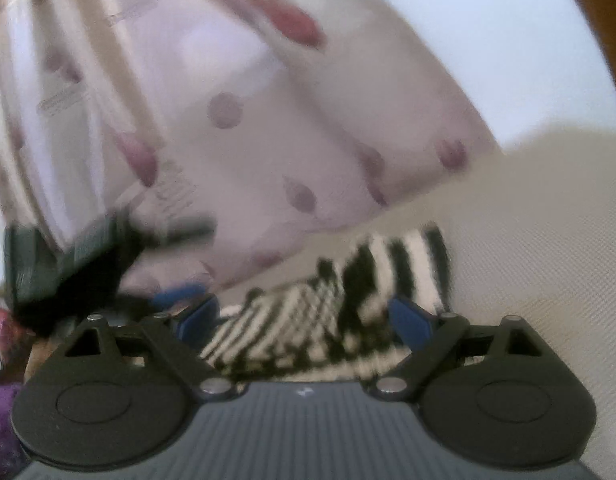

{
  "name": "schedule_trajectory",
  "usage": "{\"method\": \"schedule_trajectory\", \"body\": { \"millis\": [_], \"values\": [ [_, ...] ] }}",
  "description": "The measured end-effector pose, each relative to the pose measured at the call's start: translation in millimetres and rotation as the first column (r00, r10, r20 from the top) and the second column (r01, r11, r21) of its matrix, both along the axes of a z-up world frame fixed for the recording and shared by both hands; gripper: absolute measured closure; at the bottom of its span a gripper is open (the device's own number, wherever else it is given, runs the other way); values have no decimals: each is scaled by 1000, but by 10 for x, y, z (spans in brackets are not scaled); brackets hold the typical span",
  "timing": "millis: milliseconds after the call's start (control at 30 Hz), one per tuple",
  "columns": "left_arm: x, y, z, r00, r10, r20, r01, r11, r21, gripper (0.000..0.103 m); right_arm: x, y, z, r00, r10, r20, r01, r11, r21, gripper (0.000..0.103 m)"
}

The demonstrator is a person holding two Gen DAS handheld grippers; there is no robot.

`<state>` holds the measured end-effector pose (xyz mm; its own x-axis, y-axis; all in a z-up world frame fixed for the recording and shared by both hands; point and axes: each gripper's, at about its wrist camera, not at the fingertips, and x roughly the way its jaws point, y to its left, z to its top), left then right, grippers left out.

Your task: Fold small clothes

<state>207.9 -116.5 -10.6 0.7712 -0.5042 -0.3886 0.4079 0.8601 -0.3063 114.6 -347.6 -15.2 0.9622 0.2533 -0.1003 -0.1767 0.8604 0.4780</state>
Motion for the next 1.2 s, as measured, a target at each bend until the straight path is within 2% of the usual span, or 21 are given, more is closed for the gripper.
{"method": "schedule_trajectory", "body": {
  "millis": [67,133,167,233,267,333,367,400,467,533,600,667,733,867,933,967,1033,1100,1133,1200],
  "values": [
    [-144,235,-148,996,81,24,-83,992,97,1,137,54,197,1000,8,5,-8,994,-113,10],
    [-258,487,-281,989,139,48,-145,977,157,1,418,43,305,998,38,-48,-45,986,-158,13],
    [-287,584,-329,985,165,54,-172,969,178,1,538,35,316,997,40,-66,-51,983,-174,18],
    [-327,816,-409,970,238,49,-243,953,180,1,822,41,292,991,14,-132,-45,970,-237,27],
    [-342,921,-452,963,265,49,-269,949,165,1,985,36,248,984,10,-180,-56,966,-253,35],
    [-357,1024,-559,951,305,58,-311,933,180,0,1235,38,134,964,5,-265,-76,963,-258,37],
    [-330,1052,-605,945,324,37,-325,927,187,0,1328,42,71,956,1,-294,-81,962,-260,41],
    [-287,1099,-618,943,332,-1,-328,930,166,1,1407,49,15,948,-2,-318,-85,962,-258,61],
    [-260,1221,-631,932,360,-37,-355,929,104,0,1451,98,-31,945,23,-328,-112,960,-256,83],
    [-251,1346,-647,914,399,-69,-395,917,59,0,1382,155,-2,958,18,-285,-106,949,-298,86],
    [-236,1464,-679,905,411,-107,-413,911,2,0,1284,128,97,976,-14,-217,-54,952,-302,88],
    [-251,1565,-712,892,429,-139,-439,897,-46,0,1143,35,184,987,-63,-151,17,957,-289,100],
    [-267,1580,-718,890,432,-142,-445,893,-69,0,1097,-94,167,981,-119,-156,70,955,-289,100],
    [-245,1496,-698,890,437,-132,-445,895,-35,0,1180,-217,4,962,-134,-237,65,958,-278,99],
    [-236,1494,-706,889,437,-135,-445,894,-40,0,1158,-282,6,975,-29,-221,-3,989,-146,97],
    [-230,1497,-711,889,437,-137,-446,894,-43,0,1132,-287,1,977,-21,-213,-6,992,-125,93],
    [-236,1497,-710,889,438,-135,-447,893,-42,0,1182,-230,25,975,-11,-222,-22,989,-146,77],
    [-240,1489,-711,888,440,-132,-448,893,-38,0,1243,-160,8,969,23,-244,-64,985,-163,43],
    [-238,1485,-713,888,440,-132,-448,893,-36,0,1268,-127,-2,965,30,-259,-77,982,-174,36],
    [-239,1486,-712,888,440,-131,-448,894,-33,0,1350,-43,-49,958,49,-282,-107,975,-194,35]
  ]
}}
